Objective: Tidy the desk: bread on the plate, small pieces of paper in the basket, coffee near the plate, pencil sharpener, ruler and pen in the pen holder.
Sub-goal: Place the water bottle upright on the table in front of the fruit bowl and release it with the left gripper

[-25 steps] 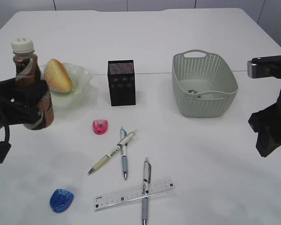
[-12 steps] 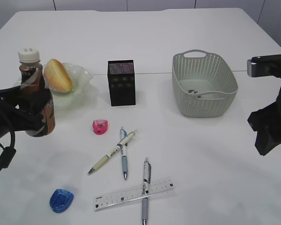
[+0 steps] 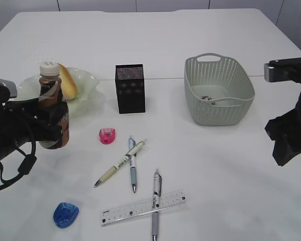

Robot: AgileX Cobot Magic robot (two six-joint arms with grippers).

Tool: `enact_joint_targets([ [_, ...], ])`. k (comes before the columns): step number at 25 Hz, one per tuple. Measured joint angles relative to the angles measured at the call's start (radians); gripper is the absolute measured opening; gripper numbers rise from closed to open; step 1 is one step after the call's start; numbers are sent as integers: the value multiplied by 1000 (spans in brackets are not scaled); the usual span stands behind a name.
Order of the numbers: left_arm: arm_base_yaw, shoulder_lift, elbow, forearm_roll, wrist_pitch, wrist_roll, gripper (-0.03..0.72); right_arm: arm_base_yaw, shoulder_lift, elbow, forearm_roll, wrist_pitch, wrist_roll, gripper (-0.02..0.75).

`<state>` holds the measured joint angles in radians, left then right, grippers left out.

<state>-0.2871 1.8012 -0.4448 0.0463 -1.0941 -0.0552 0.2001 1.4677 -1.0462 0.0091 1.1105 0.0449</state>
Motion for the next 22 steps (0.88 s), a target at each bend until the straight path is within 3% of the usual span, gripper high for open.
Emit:
enact_joint_targets([
  [11, 0, 169, -57, 30, 0, 2, 372, 0, 0, 0, -2, -18, -2, 457],
  [22, 0, 323, -154, 39, -149, 2, 370, 0, 0, 0, -9, -25, -4, 457],
])
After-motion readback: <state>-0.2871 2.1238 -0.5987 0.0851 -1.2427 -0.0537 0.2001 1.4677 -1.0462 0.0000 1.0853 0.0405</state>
